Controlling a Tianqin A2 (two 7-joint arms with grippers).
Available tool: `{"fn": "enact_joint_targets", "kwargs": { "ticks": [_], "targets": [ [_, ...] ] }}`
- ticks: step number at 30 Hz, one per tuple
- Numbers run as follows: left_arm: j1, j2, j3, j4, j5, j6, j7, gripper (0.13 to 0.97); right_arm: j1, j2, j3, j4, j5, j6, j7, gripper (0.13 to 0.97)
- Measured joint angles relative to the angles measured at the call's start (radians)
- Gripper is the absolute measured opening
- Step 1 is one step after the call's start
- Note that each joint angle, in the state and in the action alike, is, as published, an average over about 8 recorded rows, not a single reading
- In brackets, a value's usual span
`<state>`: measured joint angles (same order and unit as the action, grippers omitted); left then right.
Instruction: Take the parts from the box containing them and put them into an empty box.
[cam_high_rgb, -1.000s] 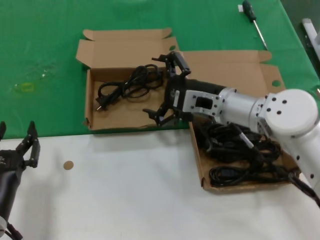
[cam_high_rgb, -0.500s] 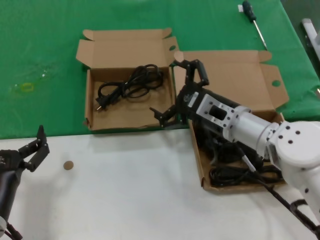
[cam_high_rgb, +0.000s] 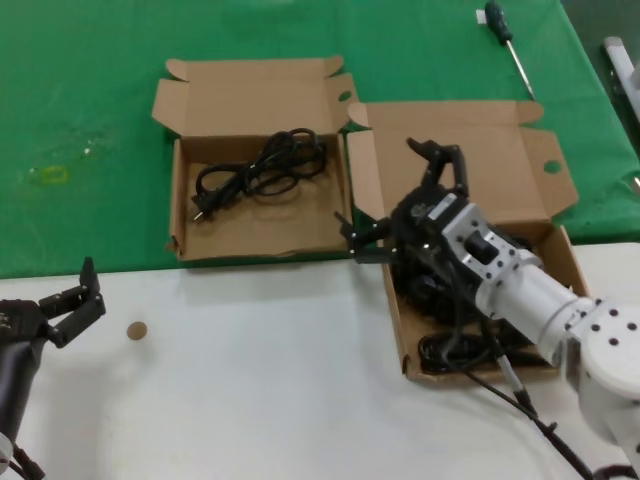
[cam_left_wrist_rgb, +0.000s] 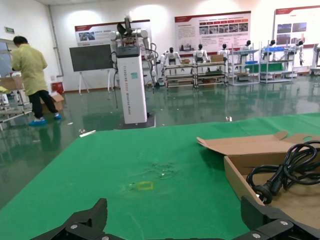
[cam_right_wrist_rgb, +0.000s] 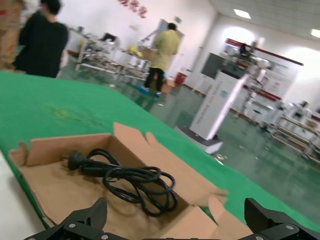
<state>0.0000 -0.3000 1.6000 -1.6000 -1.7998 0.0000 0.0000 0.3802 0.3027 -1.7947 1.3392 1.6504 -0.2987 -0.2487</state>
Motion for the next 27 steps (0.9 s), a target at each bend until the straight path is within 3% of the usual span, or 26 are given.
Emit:
{"fn": "enact_joint_targets", "kwargs": {
  "ticks": [13, 27],
  "targets": [
    [0.000, 0.000, 0.000, 0.000, 0.000, 0.000, 0.000, 0.962, -0.165, -0.001, 0.084, 0.113, 0.065, 0.128, 0.107, 0.966],
    [0.000, 0.000, 0.000, 0.000, 0.000, 0.000, 0.000, 0.966, -0.331, -0.002, 0.169, 0.227, 0.130, 0.260, 0.216, 0.966]
  ]
}}
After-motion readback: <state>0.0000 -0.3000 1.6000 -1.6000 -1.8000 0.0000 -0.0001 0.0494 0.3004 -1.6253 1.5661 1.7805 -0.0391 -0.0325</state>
